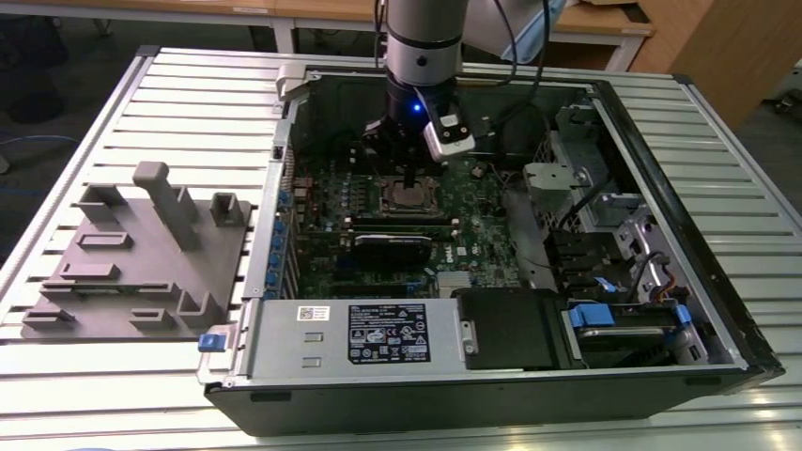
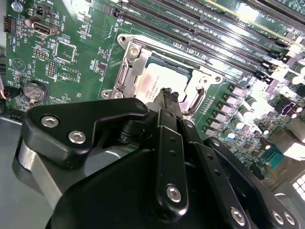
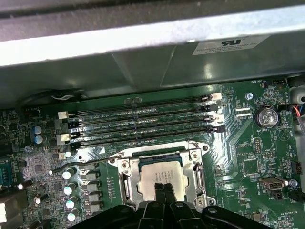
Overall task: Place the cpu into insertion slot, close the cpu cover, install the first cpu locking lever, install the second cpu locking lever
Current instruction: 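Install the first cpu locking lever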
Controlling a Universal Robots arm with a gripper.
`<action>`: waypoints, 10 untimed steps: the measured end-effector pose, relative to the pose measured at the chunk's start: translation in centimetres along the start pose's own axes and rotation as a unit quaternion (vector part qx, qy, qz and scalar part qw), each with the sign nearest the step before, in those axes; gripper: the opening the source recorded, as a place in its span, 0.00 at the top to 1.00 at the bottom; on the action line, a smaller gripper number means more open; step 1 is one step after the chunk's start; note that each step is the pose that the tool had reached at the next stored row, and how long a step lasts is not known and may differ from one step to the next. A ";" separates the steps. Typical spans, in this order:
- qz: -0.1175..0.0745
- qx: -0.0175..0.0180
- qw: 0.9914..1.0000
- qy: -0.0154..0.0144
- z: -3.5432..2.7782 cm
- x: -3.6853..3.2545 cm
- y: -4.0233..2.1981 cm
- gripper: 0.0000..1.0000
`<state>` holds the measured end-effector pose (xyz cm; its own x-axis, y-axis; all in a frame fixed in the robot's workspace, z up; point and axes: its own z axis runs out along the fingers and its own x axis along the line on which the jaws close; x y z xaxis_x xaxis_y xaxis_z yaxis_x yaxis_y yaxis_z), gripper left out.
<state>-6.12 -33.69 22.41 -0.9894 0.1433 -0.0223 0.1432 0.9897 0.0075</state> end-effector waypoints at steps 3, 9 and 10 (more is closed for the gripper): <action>0.000 0.000 1.000 0.000 -0.09 0.00 0.00 0.90; 0.000 0.000 1.000 0.000 -0.21 -0.01 0.01 0.90; 0.000 0.000 1.000 0.000 -0.37 -0.01 0.00 0.90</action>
<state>-6.12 -33.68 22.78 -0.9894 0.1433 -0.0223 0.1432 0.9897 0.0077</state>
